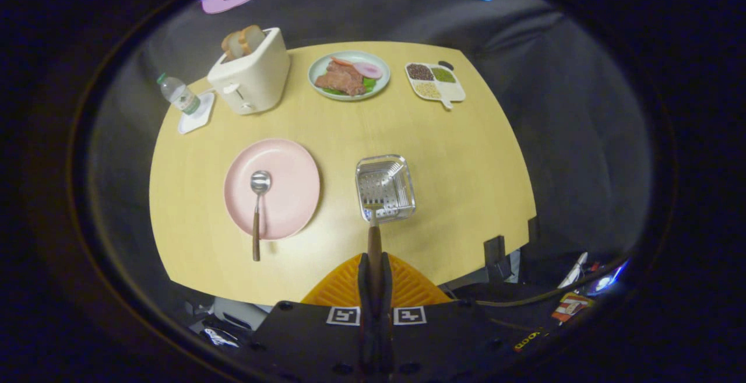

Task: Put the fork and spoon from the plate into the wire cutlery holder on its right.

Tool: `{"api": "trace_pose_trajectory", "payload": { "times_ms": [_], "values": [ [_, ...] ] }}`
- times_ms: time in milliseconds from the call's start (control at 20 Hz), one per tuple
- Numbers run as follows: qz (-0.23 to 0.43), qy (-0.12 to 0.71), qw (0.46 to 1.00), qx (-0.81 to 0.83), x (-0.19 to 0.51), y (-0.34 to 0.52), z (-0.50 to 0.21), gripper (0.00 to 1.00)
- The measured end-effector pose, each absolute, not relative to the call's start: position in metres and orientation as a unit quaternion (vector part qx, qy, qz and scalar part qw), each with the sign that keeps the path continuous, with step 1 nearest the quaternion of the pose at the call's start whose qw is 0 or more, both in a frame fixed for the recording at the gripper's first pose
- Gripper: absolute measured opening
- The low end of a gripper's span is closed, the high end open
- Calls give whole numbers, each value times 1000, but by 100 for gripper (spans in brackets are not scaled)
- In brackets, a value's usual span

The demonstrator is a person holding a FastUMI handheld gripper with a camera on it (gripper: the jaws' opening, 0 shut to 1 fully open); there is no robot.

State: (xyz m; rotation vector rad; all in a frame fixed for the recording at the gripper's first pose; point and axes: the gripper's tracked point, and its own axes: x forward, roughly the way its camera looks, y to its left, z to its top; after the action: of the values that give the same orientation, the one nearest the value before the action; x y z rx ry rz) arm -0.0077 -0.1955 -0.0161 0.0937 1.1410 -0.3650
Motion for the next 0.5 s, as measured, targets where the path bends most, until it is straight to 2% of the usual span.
{"api": "trace_pose_trajectory", "payload": {
  "times_ms": [500],
  "values": [
    [-131, 598, 791, 29, 28, -224, -61, 9]
  ]
}}
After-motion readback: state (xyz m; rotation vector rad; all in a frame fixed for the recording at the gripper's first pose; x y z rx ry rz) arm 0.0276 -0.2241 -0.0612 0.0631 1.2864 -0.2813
